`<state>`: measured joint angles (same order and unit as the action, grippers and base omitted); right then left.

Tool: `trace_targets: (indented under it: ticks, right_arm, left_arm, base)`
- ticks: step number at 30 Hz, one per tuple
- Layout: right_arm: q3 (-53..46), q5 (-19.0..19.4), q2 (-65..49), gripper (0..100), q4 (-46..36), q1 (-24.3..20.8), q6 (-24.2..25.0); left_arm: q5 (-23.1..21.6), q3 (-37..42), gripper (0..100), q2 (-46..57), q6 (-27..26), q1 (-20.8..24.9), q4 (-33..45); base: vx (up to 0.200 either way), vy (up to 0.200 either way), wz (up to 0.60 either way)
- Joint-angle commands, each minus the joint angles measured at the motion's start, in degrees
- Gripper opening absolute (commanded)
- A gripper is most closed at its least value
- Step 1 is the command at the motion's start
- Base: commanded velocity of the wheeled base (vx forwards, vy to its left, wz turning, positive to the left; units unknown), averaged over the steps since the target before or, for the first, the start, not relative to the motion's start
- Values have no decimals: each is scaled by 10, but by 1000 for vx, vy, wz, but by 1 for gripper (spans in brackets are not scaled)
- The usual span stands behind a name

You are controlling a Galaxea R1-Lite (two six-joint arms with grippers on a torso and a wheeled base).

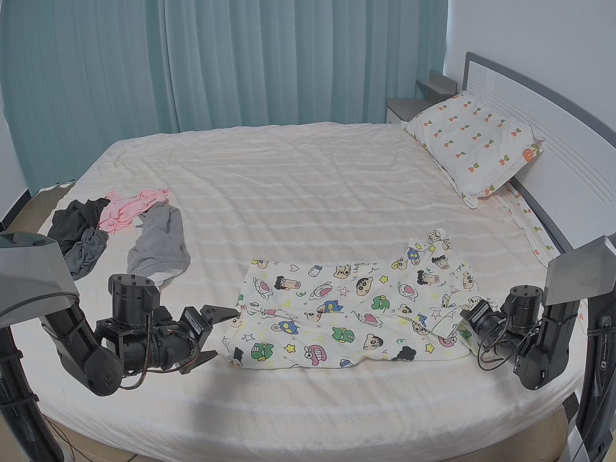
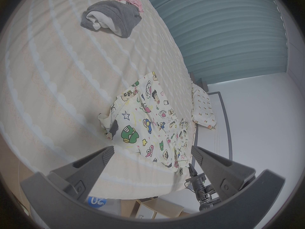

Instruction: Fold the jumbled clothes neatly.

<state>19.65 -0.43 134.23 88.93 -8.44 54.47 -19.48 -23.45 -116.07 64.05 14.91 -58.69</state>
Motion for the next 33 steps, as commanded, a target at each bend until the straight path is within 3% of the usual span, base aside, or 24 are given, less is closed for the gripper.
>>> trace_targets:
  ticks: [1, 7, 15, 31, 32, 33]
  right_arm:
    - [-50, -12, -40, 0, 5, -26, -3]
    - [-89, -38, -31, 0, 5, -47, -2]
    - [-102, -102, 0, 0, 5, -85, 1]
    - [-108, -122, 10, 0, 5, -101, 4]
    - [-108, -121, 13, 100, 5, -100, 4]
    - [-108, -121, 13, 100, 5, -100, 4]
  left_arm:
    - [1, 0, 100, -1, -1, 0, 0]
    - [1, 3, 100, 0, -1, 0, 0]
    - [1, 3, 100, 0, -1, 1, 0]
    - [1, 3, 100, 0, -1, 1, 0]
    - [1, 3, 100, 0, -1, 1, 0]
    - [1, 3, 100, 0, -1, 1, 0]
  base:
    - [0, 0, 0]
    - [0, 0, 0]
    - [0, 0, 0]
    - [0, 0, 0]
    - [0, 0, 0]
    - [0, 0, 0]
